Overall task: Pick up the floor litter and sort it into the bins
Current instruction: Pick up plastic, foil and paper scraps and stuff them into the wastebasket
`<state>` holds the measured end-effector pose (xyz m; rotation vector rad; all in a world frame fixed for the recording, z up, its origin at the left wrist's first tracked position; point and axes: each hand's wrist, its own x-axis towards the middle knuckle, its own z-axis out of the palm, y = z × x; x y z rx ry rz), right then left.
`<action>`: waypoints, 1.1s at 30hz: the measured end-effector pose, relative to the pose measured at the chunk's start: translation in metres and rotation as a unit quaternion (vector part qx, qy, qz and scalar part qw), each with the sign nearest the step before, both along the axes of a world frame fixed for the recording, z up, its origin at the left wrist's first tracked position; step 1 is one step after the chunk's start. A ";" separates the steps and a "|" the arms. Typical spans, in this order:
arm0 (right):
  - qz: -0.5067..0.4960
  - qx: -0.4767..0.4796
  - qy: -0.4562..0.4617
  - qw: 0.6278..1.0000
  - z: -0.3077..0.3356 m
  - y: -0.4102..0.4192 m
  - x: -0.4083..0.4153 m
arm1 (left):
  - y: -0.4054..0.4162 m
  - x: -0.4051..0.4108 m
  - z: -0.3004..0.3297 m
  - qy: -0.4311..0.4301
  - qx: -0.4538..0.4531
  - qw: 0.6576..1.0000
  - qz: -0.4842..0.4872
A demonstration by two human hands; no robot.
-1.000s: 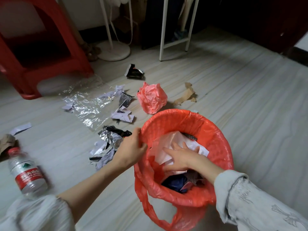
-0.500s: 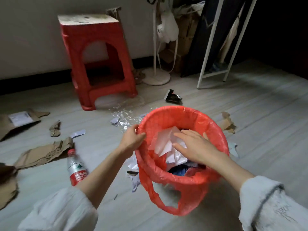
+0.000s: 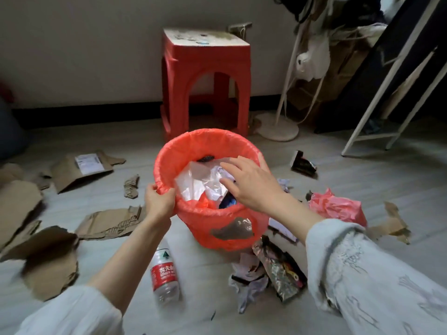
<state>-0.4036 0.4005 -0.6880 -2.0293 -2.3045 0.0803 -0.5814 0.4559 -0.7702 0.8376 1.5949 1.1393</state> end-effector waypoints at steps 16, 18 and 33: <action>-0.063 -0.148 0.017 0.987 -0.054 0.023 0.008 | 0.038 -0.012 -0.036 -0.118 -0.091 0.988 -0.049; -0.077 -0.179 0.020 0.981 -0.047 0.004 0.019 | 0.019 -0.006 -0.019 -0.076 -0.111 0.986 -0.099; -0.188 -0.202 -0.049 0.960 -0.113 -0.023 0.296 | -0.010 0.241 -0.036 0.096 -0.157 0.885 -0.428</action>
